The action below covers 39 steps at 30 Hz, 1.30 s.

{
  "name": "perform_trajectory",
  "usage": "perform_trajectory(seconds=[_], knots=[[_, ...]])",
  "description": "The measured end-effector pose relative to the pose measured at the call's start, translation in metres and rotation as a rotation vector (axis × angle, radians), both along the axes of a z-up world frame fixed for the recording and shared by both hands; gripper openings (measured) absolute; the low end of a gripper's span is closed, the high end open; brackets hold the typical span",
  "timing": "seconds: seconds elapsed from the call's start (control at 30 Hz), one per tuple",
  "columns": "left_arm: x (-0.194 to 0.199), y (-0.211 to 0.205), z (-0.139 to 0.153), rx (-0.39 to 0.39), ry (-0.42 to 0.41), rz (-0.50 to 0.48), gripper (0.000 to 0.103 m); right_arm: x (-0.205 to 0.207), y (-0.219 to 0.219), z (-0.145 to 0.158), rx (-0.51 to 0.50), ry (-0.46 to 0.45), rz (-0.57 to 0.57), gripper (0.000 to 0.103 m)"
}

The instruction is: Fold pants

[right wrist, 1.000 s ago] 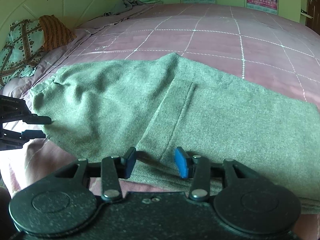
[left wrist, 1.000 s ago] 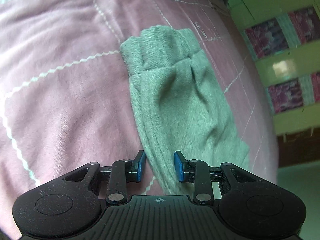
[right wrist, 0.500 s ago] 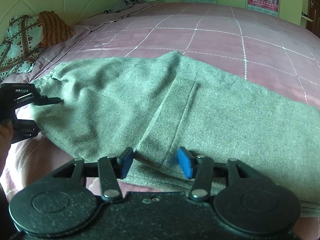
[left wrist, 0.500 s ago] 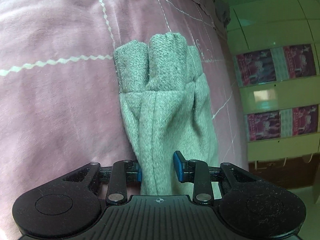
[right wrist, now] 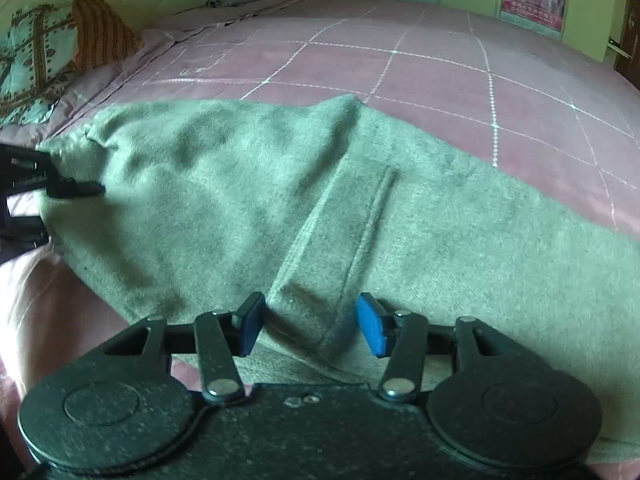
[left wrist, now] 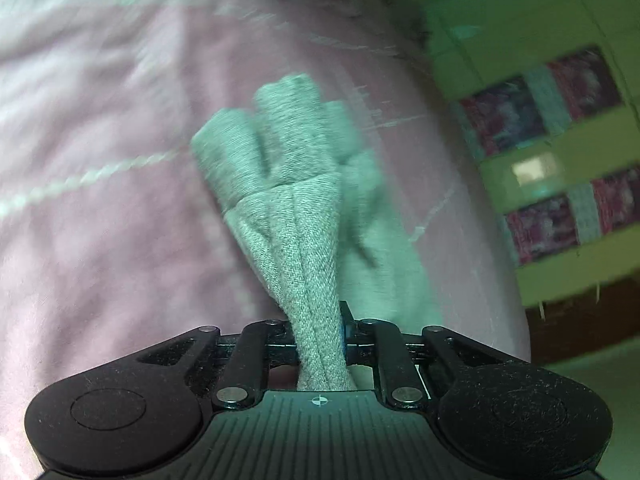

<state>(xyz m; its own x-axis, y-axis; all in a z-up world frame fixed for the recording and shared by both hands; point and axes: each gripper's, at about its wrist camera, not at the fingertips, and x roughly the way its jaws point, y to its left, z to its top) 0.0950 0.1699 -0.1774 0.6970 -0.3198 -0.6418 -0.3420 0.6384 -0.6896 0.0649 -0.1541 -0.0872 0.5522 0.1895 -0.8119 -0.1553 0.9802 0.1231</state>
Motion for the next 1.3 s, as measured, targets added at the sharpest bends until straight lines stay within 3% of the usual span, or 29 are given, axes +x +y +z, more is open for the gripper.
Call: perform_trajectory(seconds=[0.1, 0.23, 0.4, 0.5, 0.57, 0.7, 0.73, 0.8, 0.93, 1.0, 1.17, 1.3], knots=[[0.008, -0.028, 0.046, 0.113, -0.12, -0.092, 0.014, 0.0, -0.006, 0.004, 0.038, 0.007, 0.0, 0.05], [0.02, -0.093, 0.099, 0.292, -0.278, -0.293, 0.014, -0.01, -0.024, 0.015, 0.144, -0.029, -0.048, 0.049], [0.017, -0.195, 0.121, 0.428, -0.383, -0.576, 0.014, -0.032, -0.058, 0.032, 0.161, -0.087, -0.126, 0.05], [0.008, -0.254, 0.114, 0.449, -0.393, -0.732, 0.014, -0.044, -0.092, 0.035, 0.161, -0.092, -0.195, 0.052], [0.009, -0.273, 0.109, 0.4, -0.366, -0.737, 0.014, -0.049, -0.109, 0.032, 0.183, -0.064, -0.207, 0.054], [0.026, -0.266, 0.108, 0.351, -0.304, -0.601, 0.014, -0.055, -0.122, 0.026, 0.317, -0.078, -0.213, 0.051], [0.034, -0.256, 0.11, 0.342, -0.287, -0.547, 0.014, -0.05, -0.12, 0.022, 0.346, -0.079, -0.229, 0.049], [0.04, -0.241, 0.123, 0.373, -0.3, -0.532, 0.014, -0.032, -0.103, 0.011, 0.418, -0.03, -0.179, 0.037], [0.038, -0.258, 0.138, 0.518, -0.38, -0.652, 0.014, -0.021, -0.055, 0.007, 0.326, 0.019, -0.018, 0.038], [0.03, -0.279, 0.137, 0.574, -0.401, -0.726, 0.014, -0.026, -0.053, 0.011, 0.309, -0.001, 0.004, 0.038], [0.0, -0.339, 0.114, 0.7, -0.38, -0.944, 0.016, -0.049, -0.116, 0.02, 0.294, -0.023, -0.197, 0.048], [-0.027, -0.367, 0.107, 0.82, -0.408, -1.034, 0.018, -0.066, -0.172, 0.025, 0.242, -0.016, -0.327, 0.051]])
